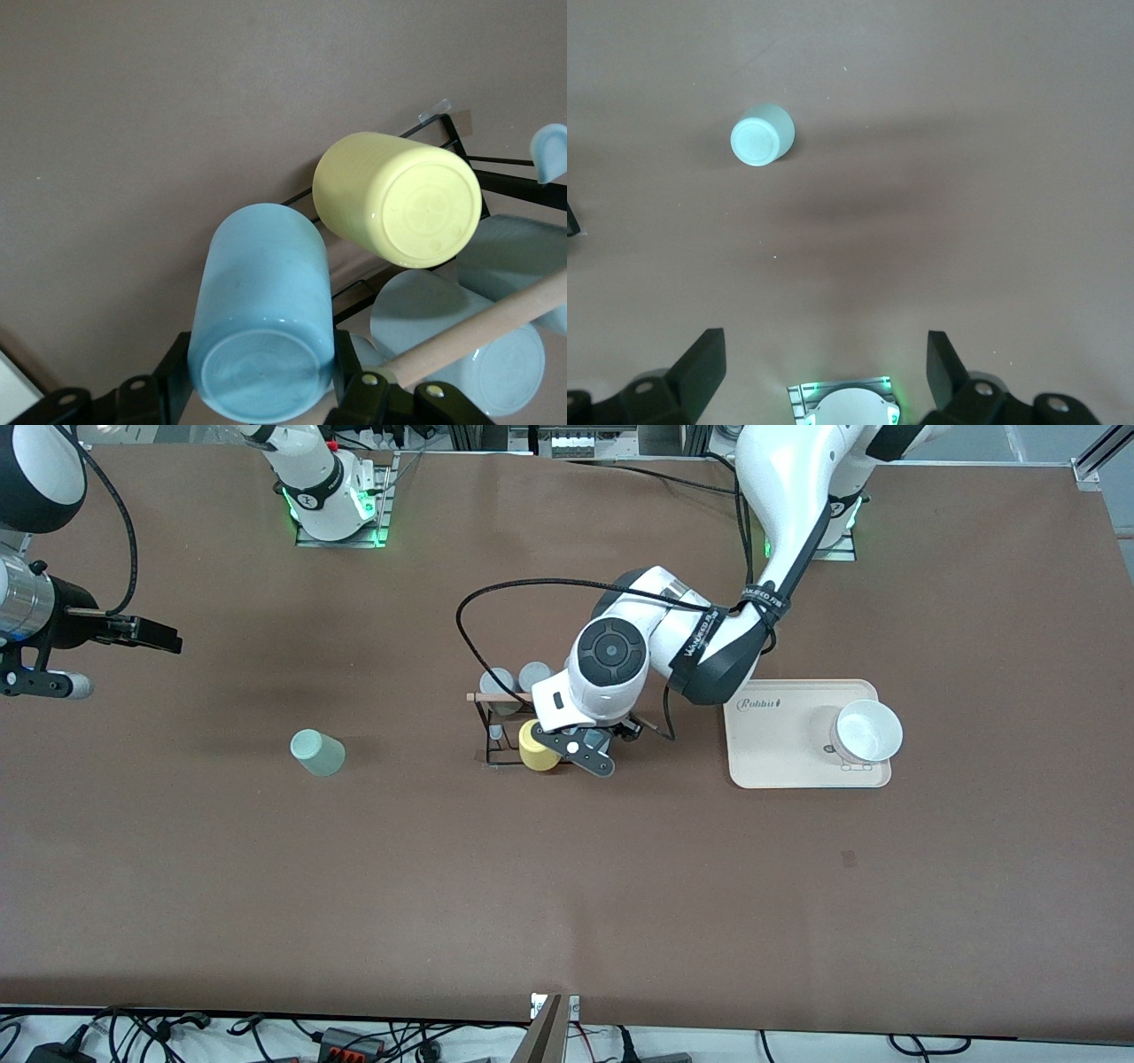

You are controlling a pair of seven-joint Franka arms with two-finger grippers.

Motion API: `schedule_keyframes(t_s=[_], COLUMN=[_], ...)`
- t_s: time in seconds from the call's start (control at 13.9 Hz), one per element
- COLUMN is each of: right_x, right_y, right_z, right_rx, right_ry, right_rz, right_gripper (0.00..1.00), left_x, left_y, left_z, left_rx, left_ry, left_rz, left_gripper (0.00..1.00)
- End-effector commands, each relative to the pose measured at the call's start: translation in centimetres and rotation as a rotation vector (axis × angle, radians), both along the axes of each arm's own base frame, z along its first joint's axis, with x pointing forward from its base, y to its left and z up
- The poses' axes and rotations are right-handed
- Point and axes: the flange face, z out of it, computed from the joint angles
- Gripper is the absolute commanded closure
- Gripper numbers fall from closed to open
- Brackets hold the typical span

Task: Hang scattered cups on rack with three cups
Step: 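Hang the blue cup on the rack while the right gripper reaches the teal cup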

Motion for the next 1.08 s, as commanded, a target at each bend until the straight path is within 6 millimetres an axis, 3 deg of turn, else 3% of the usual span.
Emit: schedule_keyframes(t_s=[0.0, 0.14, 0.22, 0.29, 0.36, 0.43, 0.72, 1.0], right_x=[0.4, 0.7, 0.9, 0.9, 0.8, 0.9, 1.1, 0.7], right_y=[0.0, -0.1, 0.2, 0.3, 0.3, 0.5, 1.0, 3.2], right_z=[-0.7, -0.9, -1.2, -2.0, -3.1, -3.9, -8.1, -13.1], right_rx=[0.04, 0.039, 0.039, 0.038, 0.038, 0.039, 0.035, 0.034], right_ry=[-0.002, -0.013, -0.025, -0.031, -0.045, -0.067, -0.146, -0.231], right_rz=[0.055, 0.053, 0.058, 0.06, 0.06, 0.063, 0.074, 0.115], right_gripper=[0.0, 0.0, 0.0, 0.0, 0.0, 0.0, 0.0, 0.0], left_x=[0.4, 0.6, 0.5, 0.5, 0.5, 0.5, 0.6, 1.0], left_y=[-0.8, -0.9, -1.0, -1.0, -1.0, -0.9, 0.3, 2.9], left_z=[-0.8, -1.6, -1.9, -2.0, -1.9, -1.5, 0.6, 5.2], left_rx=[0.006, 0.003, 0.001, 0.001, 0.003, 0.005, 0.024, 0.032], left_ry=[-0.023, -0.028, -0.029, -0.027, -0.027, -0.026, -0.004, 0.006], left_rz=[-0.017, -0.015, -0.015, -0.015, -0.016, -0.016, -0.009, 0.015], left_gripper=[0.55, 0.52, 0.46, 0.3, 0.05, 0.0, 0.0, 0.0])
